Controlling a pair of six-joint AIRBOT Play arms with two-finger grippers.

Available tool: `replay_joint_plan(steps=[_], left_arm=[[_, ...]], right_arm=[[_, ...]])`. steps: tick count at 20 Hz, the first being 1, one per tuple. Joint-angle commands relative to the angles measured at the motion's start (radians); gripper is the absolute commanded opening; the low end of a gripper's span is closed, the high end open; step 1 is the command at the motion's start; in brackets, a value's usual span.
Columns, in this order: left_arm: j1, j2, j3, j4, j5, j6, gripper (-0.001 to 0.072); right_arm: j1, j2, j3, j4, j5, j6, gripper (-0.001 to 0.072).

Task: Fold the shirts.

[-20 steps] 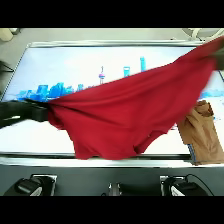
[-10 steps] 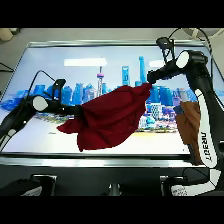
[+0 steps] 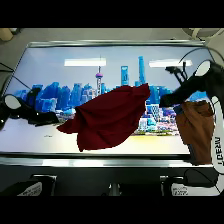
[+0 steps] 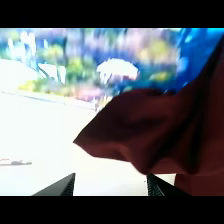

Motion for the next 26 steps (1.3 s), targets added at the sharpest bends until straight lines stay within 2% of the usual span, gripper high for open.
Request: replay_joint_plan(steps=[1, 3, 7, 8, 9, 10, 12, 15, 20, 22, 23, 24, 26], left_arm=[[0.035, 0.012, -0.206, -0.154, 0.151, 0.046, 0.0571], [0.018, 0.01, -0.263, -0.232, 0.267, 0.072, 0.057], [-0.026, -0.007, -0.268, -0.236, 0.377, 0.071, 0.0569], [-0.03, -0.011, -0.268, -0.236, 0.401, 0.069, 0.0546], [-0.03, -0.015, -0.268, -0.235, 0.422, 0.063, 0.0501], [-0.028, -0.017, -0.268, -0.236, 0.443, 0.044, 0.0381], [-0.025, -0.017, -0.268, -0.237, 0.459, 0.002, 0.0028], [-0.025, -0.014, -0.26, -0.236, 0.438, -0.003, 0.0025], [-0.025, 0.003, -0.258, -0.236, 0.41, -0.001, 0.0025], [-0.025, 0.016, -0.251, -0.236, 0.397, -0.001, 0.0025], [-0.025, 0.02, -0.24, -0.236, 0.384, -0.001, 0.0025], [-0.025, 0.025, -0.224, -0.236, 0.371, -0.001, 0.0026], [-0.025, 0.043, -0.18, -0.235, 0.353, 0.0, 0.0025]], right_arm=[[0.031, 0.112, -0.29, 0.167, -0.072, -0.078, 0.0626], [0.074, 0.143, -0.374, 0.185, -0.104, -0.077, 0.0627], [0.163, 0.145, -0.483, 0.201, -0.171, -0.077, 0.0646], [0.176, 0.145, -0.514, 0.236, -0.19, -0.079, 0.0646], [0.185, 0.145, -0.541, 0.28, -0.206, -0.092, 0.0646], [0.193, 0.145, -0.567, 0.319, -0.229, -0.104, 0.0653], [0.196, 0.145, -0.615, 0.384, -0.298, -0.111, 0.0666], [0.196, 0.136, -0.681, 0.459, -0.407, -0.111, 0.0662], [0.197, 0.08, -0.718, 0.674, -0.522, -0.204, 0.051], [0.196, 0.076, -0.717, 0.697, -0.579, -0.215, 0.0344], [0.196, 0.076, -0.714, 0.697, -0.584, -0.215, 0.0171], [0.196, 0.078, -0.706, 0.686, -0.579, -0.216, 0.0042], [0.196, 0.085, -0.671, 0.649, -0.573, -0.239, 0.0021]])
